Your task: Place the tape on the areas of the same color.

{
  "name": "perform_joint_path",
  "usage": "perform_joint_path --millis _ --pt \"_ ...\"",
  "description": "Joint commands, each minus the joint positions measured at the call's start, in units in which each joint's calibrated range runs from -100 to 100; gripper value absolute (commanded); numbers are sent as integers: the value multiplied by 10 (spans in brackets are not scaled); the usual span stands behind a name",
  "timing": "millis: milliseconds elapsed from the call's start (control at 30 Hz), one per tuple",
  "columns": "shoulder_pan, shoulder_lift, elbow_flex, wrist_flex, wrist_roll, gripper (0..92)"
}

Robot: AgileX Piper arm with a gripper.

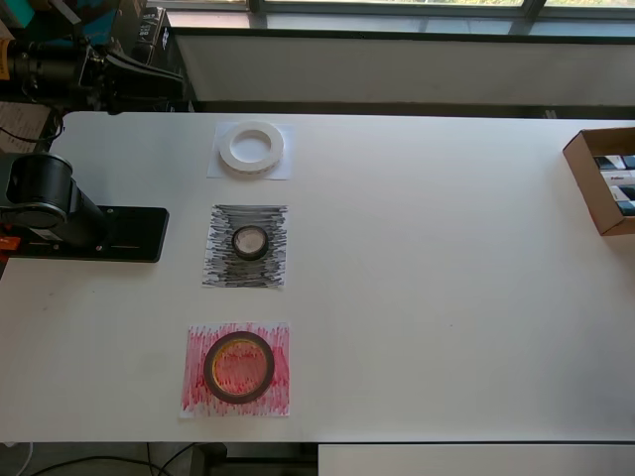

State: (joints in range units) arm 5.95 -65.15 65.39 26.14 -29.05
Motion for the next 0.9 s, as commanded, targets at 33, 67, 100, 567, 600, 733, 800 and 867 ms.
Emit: perform_joint_path --millis 33,67,100,567,600,733,800,867 --pt "-17 -16 -9 2 -5 170" --pt "-21 -17 -9 -2 -5 170" --pt "-23 -17 -7 -15 -5 170" --pt "-33 -18 1 -131 -6 169" --pt "-33 -18 1 -136 -6 169" --pt "-29 -18 2 -149 1 162" --pt "-27 -18 2 -149 2 119" --pt "-27 -18 8 -149 4 56"
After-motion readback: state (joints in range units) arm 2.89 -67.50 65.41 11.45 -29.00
